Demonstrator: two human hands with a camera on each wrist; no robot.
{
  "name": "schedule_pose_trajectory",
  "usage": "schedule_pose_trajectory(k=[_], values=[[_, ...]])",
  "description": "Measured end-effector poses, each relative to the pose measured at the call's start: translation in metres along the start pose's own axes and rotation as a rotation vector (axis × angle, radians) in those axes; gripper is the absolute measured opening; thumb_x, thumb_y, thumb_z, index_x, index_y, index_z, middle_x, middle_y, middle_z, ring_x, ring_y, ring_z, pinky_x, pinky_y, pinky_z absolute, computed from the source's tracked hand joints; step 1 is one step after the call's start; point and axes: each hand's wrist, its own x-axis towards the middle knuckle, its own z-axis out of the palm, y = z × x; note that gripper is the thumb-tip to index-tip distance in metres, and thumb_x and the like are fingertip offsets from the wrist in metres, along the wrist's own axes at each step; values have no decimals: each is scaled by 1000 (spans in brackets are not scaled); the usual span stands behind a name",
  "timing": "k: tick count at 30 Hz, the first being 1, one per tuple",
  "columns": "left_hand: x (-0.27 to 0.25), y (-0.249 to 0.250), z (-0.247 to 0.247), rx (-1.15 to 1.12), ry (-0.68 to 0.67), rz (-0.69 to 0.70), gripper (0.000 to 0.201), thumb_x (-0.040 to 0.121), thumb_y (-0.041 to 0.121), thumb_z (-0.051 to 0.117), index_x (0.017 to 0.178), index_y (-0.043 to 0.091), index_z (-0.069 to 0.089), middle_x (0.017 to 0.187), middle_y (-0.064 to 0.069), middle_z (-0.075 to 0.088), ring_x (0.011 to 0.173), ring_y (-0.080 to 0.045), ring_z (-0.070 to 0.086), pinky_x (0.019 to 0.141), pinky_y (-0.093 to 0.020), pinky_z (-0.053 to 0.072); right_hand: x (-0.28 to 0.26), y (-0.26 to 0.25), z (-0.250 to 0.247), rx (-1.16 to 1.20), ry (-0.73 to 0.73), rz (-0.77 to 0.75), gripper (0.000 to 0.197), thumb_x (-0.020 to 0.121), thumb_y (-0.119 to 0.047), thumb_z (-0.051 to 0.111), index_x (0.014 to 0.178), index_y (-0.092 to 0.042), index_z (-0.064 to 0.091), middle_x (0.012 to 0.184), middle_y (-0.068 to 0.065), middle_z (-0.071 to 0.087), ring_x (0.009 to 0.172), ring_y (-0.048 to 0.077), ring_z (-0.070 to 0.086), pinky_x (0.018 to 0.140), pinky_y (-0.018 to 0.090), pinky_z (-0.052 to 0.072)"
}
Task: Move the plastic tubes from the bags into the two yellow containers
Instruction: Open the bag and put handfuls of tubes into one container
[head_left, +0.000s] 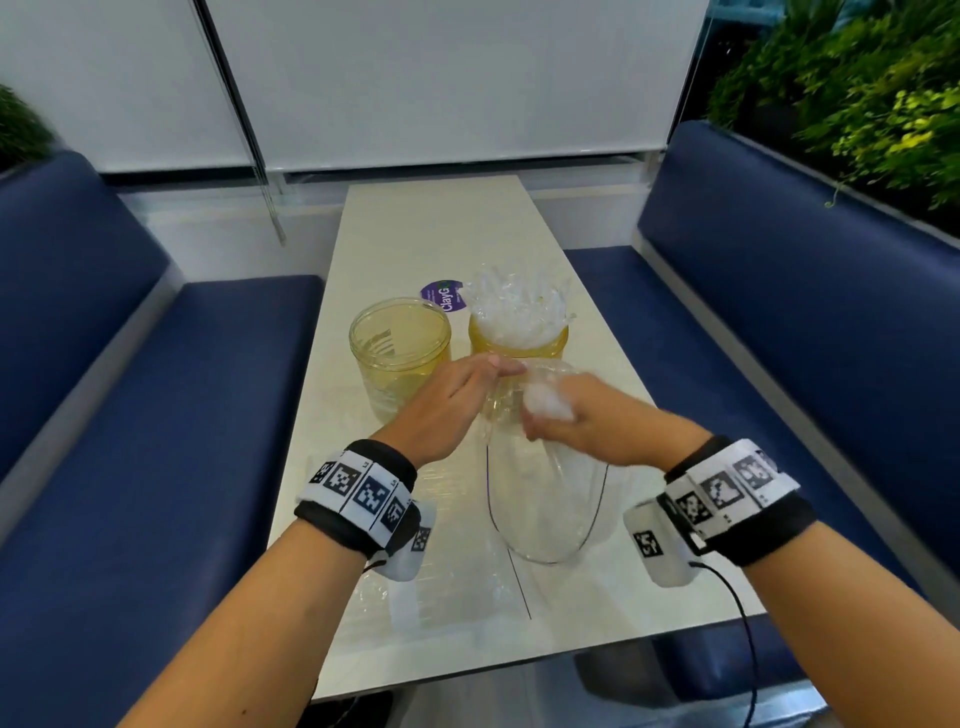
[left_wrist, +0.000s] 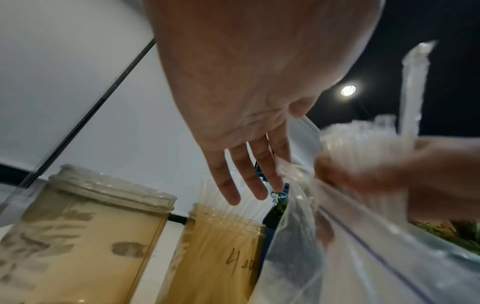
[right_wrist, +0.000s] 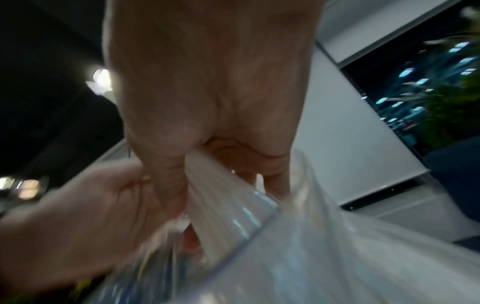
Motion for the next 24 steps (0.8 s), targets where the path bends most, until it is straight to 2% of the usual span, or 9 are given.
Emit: schedule_pose_trajectory(k=[2,5,8,11,13,16,19,22,24], values=[[-6,1,3,-57,-13,24,51,101,51,32,129,26,66,123,16,66,111,13,57,90,-9,43,0,-7,-18,107,128,-42,8,97,-21,64,92,-23,70,103,-5,69,94,8,65,89,31,51],[-12,-3,12,-62,-54,14,71,78,79,57,134,35,58,134,14,60,121,3,56,100,-23,50,7,-17,-37,219,306,-69,17,98,-19,61,85,-11,70,88,4,68,85,16,65,82,29,52],[-13,-1,30,-47,23,-33,90,60,65,86,137,31,55,134,15,58,123,-1,56,104,-37,51,18,-33,-42,302,389,-84,19,98,-16,60,85,-5,69,88,9,70,84,20,67,77,26,52],[-8,3,51,-156,230,-18,87,60,54,93,134,30,55,127,12,65,119,-6,62,97,-38,57,29,-51,-35,312,426,-87,17,97,-17,61,82,-12,67,83,5,71,75,7,67,68,12,48],[-2,1,60,-247,326,-46,81,62,50,93,130,26,58,120,9,71,112,-8,68,91,-38,60,34,-58,-28,287,451,-68,16,97,-21,62,81,-18,66,81,1,71,72,3,66,65,11,47],[4,-8,67,-282,435,-102,51,73,38,88,115,18,67,102,1,77,95,-14,74,80,-46,62,39,-62,-21,334,445,-13,9,93,-24,68,92,-16,68,84,-1,72,76,7,70,71,23,56],[5,-13,68,-280,478,-126,32,80,36,80,101,14,72,89,-2,77,83,-18,74,69,-43,61,40,-63,-24,234,501,20,41,78,-40,83,110,-22,64,96,-8,70,89,6,68,78,30,57],[4,-15,67,-262,484,-132,38,74,46,77,90,12,71,78,-3,73,71,-21,70,58,-35,54,35,-75,-41,175,670,-159,84,68,-47,88,136,-25,44,118,-9,65,109,6,64,94,34,55],[4,-16,68,-271,470,-147,34,75,43,79,89,13,71,77,-2,71,71,-21,69,58,-32,54,33,-87,-54,119,802,-310,81,77,-42,84,142,-19,41,128,-6,61,120,6,58,101,35,51]])
